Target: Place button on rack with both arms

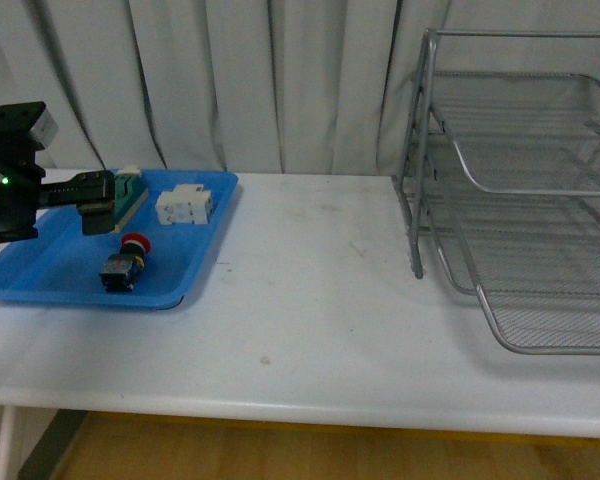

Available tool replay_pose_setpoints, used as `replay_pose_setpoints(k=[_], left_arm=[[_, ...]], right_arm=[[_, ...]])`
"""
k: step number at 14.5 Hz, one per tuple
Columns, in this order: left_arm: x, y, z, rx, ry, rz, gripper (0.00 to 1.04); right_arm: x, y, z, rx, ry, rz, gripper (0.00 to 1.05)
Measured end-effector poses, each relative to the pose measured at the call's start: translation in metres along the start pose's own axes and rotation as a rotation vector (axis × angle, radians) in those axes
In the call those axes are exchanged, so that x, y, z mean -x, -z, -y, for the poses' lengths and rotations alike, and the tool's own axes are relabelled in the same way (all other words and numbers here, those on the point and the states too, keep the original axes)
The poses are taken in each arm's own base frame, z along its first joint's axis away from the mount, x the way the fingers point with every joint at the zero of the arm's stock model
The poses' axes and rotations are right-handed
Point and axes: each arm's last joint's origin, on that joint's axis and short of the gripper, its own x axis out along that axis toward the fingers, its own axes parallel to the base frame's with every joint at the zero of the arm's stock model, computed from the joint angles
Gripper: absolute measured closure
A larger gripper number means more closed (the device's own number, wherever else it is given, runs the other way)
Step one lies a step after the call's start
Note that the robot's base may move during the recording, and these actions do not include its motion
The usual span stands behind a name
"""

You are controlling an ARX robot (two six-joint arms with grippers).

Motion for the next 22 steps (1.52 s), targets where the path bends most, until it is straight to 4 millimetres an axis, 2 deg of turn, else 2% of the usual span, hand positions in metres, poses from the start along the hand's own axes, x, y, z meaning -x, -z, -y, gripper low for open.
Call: replay_pose_setpoints(k=[5,19,20,22], left_arm=[[-0.030,0.000,0.004,-0.115,-0.017,-0.042,0.07],[-0.073,0.012,0.015,-0.221,-0.003,-0.139,0.07],[-0.075,0.014,0.016,-0.226,-0.005,-0.148,0.09],[-0.077,0.016,0.017,-0.230,-0.001,-0.161,0.29]], right_arm=[[0.000,0.000,0.000,0.000,0.000,0.000,0.06],[0.000,0.000,0.000,0.000,0.000,0.000,0.06],[0.000,0.000,0.000,0.000,0.000,0.000,0.06],[0.000,0.000,0.000,0.000,0.000,0.000,0.06]])
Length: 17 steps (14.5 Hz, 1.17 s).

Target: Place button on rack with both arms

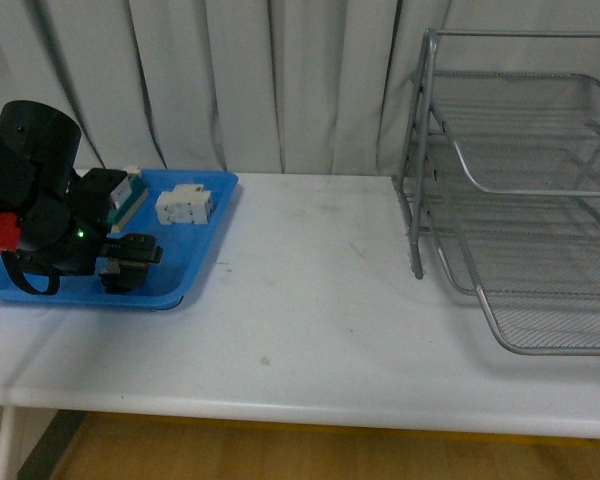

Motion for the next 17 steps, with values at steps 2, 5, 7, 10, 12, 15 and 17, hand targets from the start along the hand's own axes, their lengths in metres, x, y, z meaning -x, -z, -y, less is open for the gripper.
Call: replay_pose_setpoints(k=[2,5,7,10,12,15,17], left_arm=[[0.000,-0.002,0.000,-0.004,0.002,0.003,0.50],[0.000,-0.004,0.002,-0.005,0.010,0.016,0.68],[0.012,-0.003,0.004,-0.008,0.019,0.043,0.68],[0.076,-0.013,0.012,-0.027,0.048,0.222,0.68],[0.133,-0.003,0.020,-0.047,0.074,0.346,0.68],[0.201,0.055,0.025,-0.036,0.094,0.392,0.68],[0.233,0.102,0.020,0.012,0.075,0.415,0.68]], right_arm=[[0.000,0.000,0.000,0.000,0.000,0.000,0.06],[0.000,0.000,0.000,0.000,0.000,0.000,0.06],[0.000,0.000,0.000,0.000,0.000,0.000,0.06],[0.000,0.000,0.000,0.000,0.000,0.000,0.06],[0.000,0.000,0.000,0.000,0.000,0.000,0.06],[0.000,0.000,0.000,0.000,0.000,0.000,0.06],[0.000,0.000,0.000,0.000,0.000,0.001,0.06]])
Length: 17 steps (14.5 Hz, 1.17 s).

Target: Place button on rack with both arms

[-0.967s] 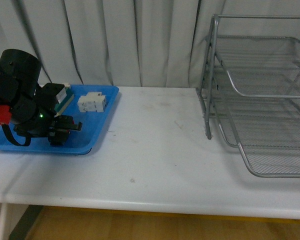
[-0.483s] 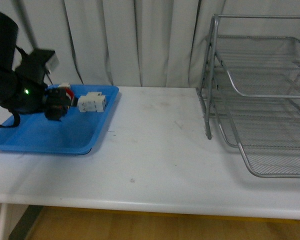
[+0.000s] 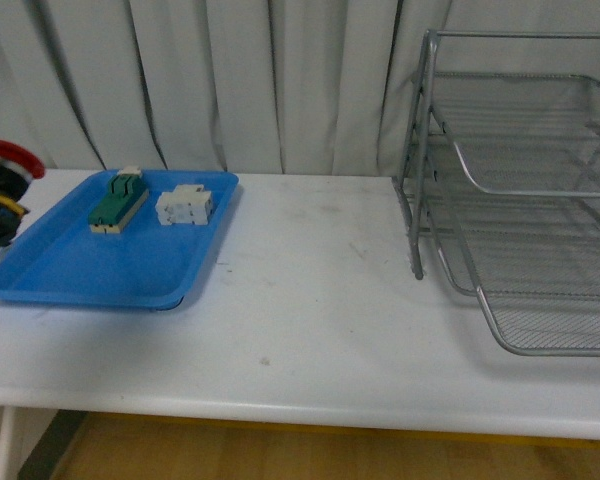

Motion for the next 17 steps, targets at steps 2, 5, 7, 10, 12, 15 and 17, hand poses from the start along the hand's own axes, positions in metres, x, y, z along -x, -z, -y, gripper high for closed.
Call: replay_pose_setpoints(k=[2,5,7,10,12,15,17], left_arm=[[0.011,0.019,-0.007,0.033,-0.024,0.000,0.69],[0.014,0.038,-0.019,0.087,-0.050,-0.029,0.69],[0.015,0.037,-0.019,0.087,-0.045,-0.015,0.69],[0.015,0.040,-0.019,0.087,-0.055,-0.021,0.69],[0.014,0.040,-0.017,0.077,-0.047,-0.007,0.69],[0.012,0.040,-0.015,0.073,-0.054,-0.015,0.69],[0.012,0.040,-0.013,0.068,-0.048,-0.014,0.69]], right_arm=[[0.000,0.000,0.000,0.000,0.000,0.000,0.06],[0.000,0.000,0.000,0.000,0.000,0.000,0.06],[0.000,0.000,0.000,0.000,0.000,0.000,0.06],[0.000,0.000,0.000,0.000,-0.001,0.003,0.06],[0.000,0.000,0.000,0.000,-0.001,0.001,0.06],[0.000,0.000,0.000,0.000,0.000,0.002,0.06],[0.000,0.000,0.000,0.000,0.000,0.000,0.06]])
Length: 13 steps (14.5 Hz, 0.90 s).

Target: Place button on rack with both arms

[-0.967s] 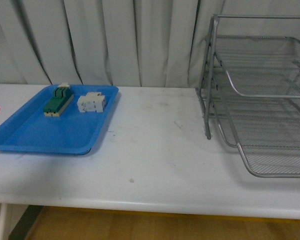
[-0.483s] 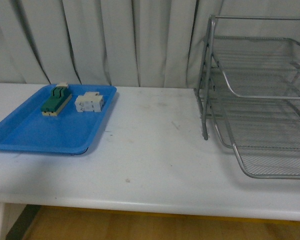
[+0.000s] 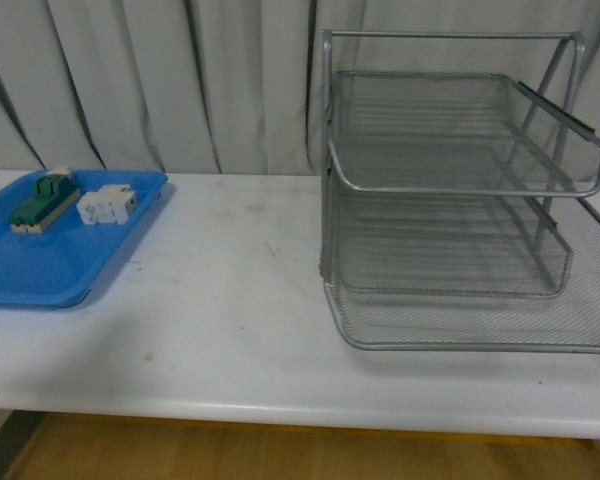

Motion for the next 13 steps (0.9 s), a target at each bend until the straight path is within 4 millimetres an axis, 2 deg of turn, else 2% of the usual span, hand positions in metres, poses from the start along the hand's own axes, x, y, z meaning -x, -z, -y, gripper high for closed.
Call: replay_pose_setpoints(k=[9,10,13], left_arm=[[-0.002,-0.002,0.018,-0.038,0.037,0.010,0.69],[-0.007,-0.006,0.022,-0.033,0.037,0.011,0.69],[-0.028,-0.043,0.061,-0.060,0.125,0.071,0.69]], right_arm=[[0.000,0.000,0.000,0.000,0.000,0.003,0.06],[0.000,0.000,0.000,0.000,0.002,-0.003,0.06],[0.000,0.000,0.000,0.000,0.004,-0.001,0.06]])
